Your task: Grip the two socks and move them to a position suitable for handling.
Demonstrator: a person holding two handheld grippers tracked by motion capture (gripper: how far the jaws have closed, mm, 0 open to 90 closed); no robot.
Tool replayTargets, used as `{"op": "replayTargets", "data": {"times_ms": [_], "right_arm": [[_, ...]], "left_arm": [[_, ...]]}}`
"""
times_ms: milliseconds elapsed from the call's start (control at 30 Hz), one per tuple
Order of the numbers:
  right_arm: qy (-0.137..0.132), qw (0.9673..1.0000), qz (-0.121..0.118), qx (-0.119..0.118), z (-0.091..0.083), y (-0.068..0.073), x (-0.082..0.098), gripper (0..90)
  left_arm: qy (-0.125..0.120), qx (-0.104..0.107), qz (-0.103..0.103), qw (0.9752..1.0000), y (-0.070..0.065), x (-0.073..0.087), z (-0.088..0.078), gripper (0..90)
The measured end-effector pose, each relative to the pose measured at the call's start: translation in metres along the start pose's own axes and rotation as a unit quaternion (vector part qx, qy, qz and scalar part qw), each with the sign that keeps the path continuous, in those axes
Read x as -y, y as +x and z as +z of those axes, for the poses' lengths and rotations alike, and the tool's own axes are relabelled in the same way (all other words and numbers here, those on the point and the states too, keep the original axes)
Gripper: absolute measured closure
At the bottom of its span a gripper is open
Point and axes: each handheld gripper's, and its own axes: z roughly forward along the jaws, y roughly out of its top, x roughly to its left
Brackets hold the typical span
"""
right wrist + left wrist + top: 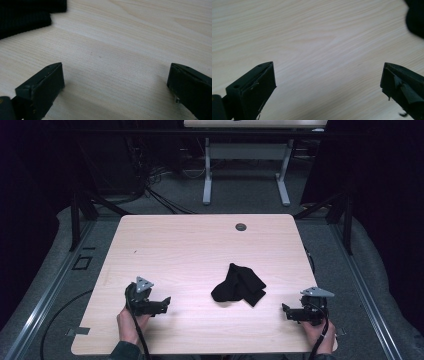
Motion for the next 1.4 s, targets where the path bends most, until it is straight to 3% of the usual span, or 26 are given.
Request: {"op": "replayTargets", "data": {"times_ms": [100, 267, 467, 633, 967, 1033, 1167, 1233, 1267, 1400], "right_arm": [[0.000, 1.0000, 0.000, 0.000, 0.000, 0.000, 0.000, 0.6], [0.000, 1.0000, 0.000, 0.000, 0.000, 0.000, 0.000, 0.6], [-0.002, 1.0000, 0.000, 0.000, 0.000, 0.000, 0.000, 1.1], [-0.001, 1.0000, 0.002, 0.000, 0.000, 0.000, 0.000, 1.5], [-0.002, 1.0000, 0.003, 0.004, 0.000, 0.000, 0.000, 2.1], [-0.002, 1.0000, 0.003, 0.004, -0.001, 0.000, 0.000, 2.2], [-0.004, 1.0000, 0.004, 0.004, -0.001, 0.000, 0.000, 2.5], [-0.004, 1.0000, 0.004, 0.004, -0.001, 0.000, 0.000, 2.6], [-0.004, 1.0000, 0.004, 0.004, -0.001, 0.000, 0.000, 2.6], [-0.005, 1.0000, 0.005, 0.004, -0.001, 0.000, 0.000, 3.0]], "left_arm": [[-0.004, 0.024, 0.002, 0.9997, -0.006, -0.009, 0.001, 0.0], [-0.007, 0.059, 0.030, 0.9978, -0.032, -0.035, 0.008, 0.0], [-0.007, 0.083, 0.048, 0.9954, -0.055, -0.054, 0.016, 0.0], [0.004, 0.113, 0.063, 0.9916, -0.078, -0.073, 0.034, 0.0], [0.015, 0.153, 0.080, 0.9850, -0.117, -0.093, 0.060, 0.0], [0.025, 0.163, 0.095, 0.9818, -0.131, -0.098, 0.070, 0.1], [0.036, 0.170, 0.111, 0.9785, -0.147, -0.099, 0.086, 4.9], [0.040, 0.170, 0.112, 0.9782, -0.150, -0.100, 0.090, 6.8], [0.037, 0.171, 0.109, 0.9784, -0.152, -0.100, 0.093, 13.1], [0.042, 0.162, 0.107, 0.9801, -0.158, -0.104, 0.100, 19.4]]}}
